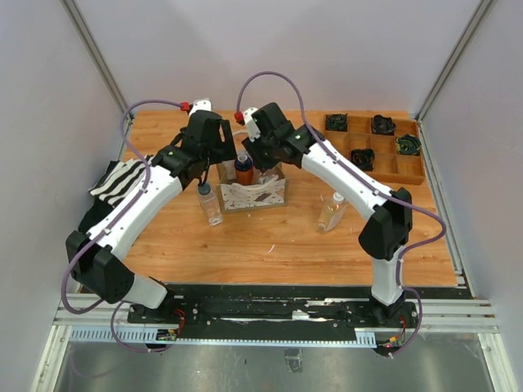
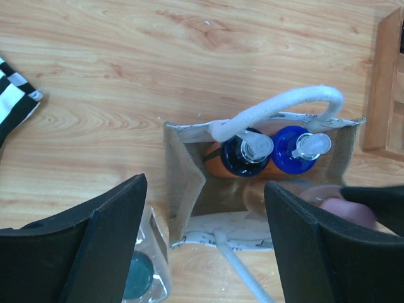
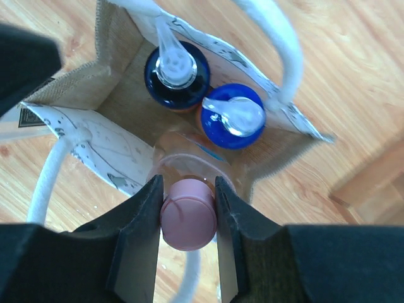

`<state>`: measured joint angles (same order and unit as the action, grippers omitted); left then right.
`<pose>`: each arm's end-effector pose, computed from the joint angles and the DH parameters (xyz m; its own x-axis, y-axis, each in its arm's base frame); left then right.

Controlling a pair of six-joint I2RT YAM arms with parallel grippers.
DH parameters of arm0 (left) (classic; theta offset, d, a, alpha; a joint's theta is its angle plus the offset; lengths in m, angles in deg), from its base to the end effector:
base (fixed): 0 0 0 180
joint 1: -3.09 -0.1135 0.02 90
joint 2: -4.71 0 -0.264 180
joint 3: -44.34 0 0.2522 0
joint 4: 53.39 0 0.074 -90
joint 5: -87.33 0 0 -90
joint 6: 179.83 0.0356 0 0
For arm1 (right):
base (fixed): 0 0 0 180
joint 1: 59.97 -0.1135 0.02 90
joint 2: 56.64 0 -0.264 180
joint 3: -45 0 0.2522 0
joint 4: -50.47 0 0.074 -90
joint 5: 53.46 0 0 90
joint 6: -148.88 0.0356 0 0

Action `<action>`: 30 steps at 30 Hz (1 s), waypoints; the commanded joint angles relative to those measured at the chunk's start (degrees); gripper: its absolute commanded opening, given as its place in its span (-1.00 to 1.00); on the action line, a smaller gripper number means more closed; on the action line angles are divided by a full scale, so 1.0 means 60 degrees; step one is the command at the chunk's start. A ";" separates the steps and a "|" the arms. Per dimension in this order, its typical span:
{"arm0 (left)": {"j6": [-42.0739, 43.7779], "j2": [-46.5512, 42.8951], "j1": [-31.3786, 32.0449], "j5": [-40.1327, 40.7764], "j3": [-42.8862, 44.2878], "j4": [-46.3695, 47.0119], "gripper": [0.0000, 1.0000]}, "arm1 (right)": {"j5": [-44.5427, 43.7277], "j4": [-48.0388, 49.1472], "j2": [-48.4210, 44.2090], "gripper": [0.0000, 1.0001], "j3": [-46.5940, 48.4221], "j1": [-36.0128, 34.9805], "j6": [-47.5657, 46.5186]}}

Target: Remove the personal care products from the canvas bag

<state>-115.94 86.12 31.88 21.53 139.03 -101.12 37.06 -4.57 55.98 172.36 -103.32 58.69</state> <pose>0.2821 -0.1383 0.3722 -0.5081 -0.1788 -0.8425 -0.0897 0.9839 -0.1547 0.3263 0.3085 0.3505 -0.4680 -0.4464 -0.7627 -0.6930 0.7209 0.0033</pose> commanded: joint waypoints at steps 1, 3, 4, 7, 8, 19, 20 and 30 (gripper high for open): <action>0.0335 0.0423 0.0020 -0.0212 0.0425 0.0729 0.55 | -0.0932 0.0534 -0.2059 -0.78 0.0187 -0.0029 -0.0276; 0.0307 0.0615 0.0020 -0.0213 0.0426 0.0884 0.50 | -0.1172 0.0421 -0.2512 -0.78 0.0258 -0.0040 -0.0362; 0.0297 0.0709 0.0022 -0.0263 0.0377 0.0988 0.48 | -0.1311 0.0390 -0.2757 -0.78 0.0285 -0.0040 -0.0410; 0.0281 0.0996 0.0055 -0.0631 0.0341 0.1125 0.33 | -0.1701 0.0196 -0.3306 -0.78 0.0484 -0.0013 -0.0533; 0.0266 0.1087 0.0074 -0.0745 0.0315 0.1163 0.29 | -0.1787 0.0053 -0.3432 -0.77 0.0621 0.0011 -0.0560; 0.0651 0.2483 0.0714 -0.0487 0.0765 0.1233 0.23 | -0.1859 -0.0118 -0.4429 -0.74 -0.0124 0.0849 -0.0493; 0.0668 0.2606 0.0742 -0.0432 0.0796 0.1238 0.23 | -0.1734 -0.0036 -0.4506 -0.74 -0.0385 0.1010 -0.0399; 0.0703 0.3625 0.0796 0.0547 0.0835 0.1015 0.31 | -0.0971 0.0941 -0.5182 -0.75 -0.3038 0.2067 0.0093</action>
<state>-112.29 106.12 36.39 20.44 142.64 -94.94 29.47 -7.45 29.68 155.60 -92.61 57.73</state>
